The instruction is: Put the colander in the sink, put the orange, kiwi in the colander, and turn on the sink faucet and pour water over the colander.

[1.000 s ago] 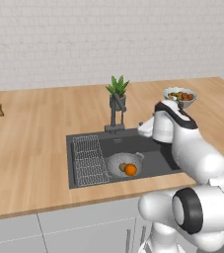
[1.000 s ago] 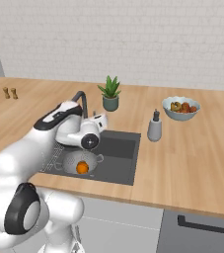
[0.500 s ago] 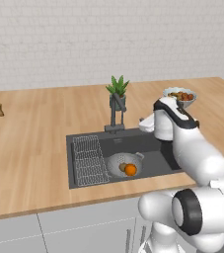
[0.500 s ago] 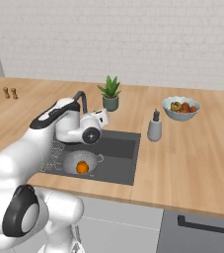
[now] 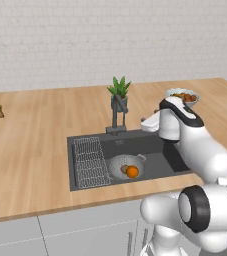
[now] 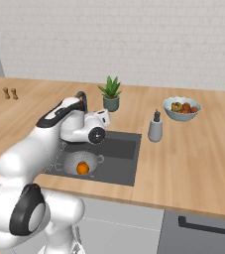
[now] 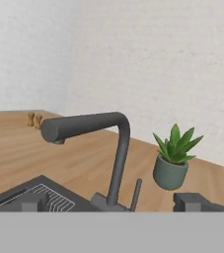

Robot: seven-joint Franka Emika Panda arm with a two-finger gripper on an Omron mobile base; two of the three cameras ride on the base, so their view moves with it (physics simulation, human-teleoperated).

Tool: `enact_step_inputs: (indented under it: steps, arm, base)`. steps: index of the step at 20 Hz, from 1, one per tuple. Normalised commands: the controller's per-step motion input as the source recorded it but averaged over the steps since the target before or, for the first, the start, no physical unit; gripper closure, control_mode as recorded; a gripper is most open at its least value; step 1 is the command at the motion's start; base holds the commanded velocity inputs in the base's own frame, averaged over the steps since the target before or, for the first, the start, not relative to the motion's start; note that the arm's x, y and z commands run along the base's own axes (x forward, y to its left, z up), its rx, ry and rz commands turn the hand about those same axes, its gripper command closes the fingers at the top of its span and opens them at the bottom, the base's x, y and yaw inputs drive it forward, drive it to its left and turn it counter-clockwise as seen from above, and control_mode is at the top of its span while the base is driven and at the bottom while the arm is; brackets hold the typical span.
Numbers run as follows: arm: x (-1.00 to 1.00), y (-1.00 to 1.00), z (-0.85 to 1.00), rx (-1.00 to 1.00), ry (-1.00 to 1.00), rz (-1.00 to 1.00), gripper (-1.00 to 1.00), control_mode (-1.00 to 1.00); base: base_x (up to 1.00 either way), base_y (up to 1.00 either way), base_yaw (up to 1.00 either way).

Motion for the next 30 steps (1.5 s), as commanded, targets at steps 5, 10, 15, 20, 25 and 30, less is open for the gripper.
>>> enact_step_inputs:
  steps: [5, 10, 15, 20, 25, 30]
  arm:
    - [0.02, 0.03, -0.21, 0.06, 0.0, 0.08, -1.0, -1.0]
    - [0.05, 0.1, -0.22, 0.03, 0.0, 0.05, -1.0, -1.0]
    - [0.2, 0.16, -0.1, 0.02, 0.0, 0.01, -1.0, -1.0]
    - [0.26, 0.11, -0.15, 0.04, 0.0, 0.0, -1.0, -1.0]
    - [0.33, 0.0, -0.23, 0.05, 0.0, 0.05, -1.0, -1.0]
    - [0.29, 0.0, -0.12, 0.08, 0.0, 0.09, -1.0, -1.0]
  base:
    - [0.0, 0.0, 0.0]
    - [0.0, 0.0, 0.0]
    - [0.0, 0.0, 0.0]
    - [0.0, 0.0, 0.0]
    - [0.0, 0.0, 0.0]
    - [0.0, 0.0, 0.0]
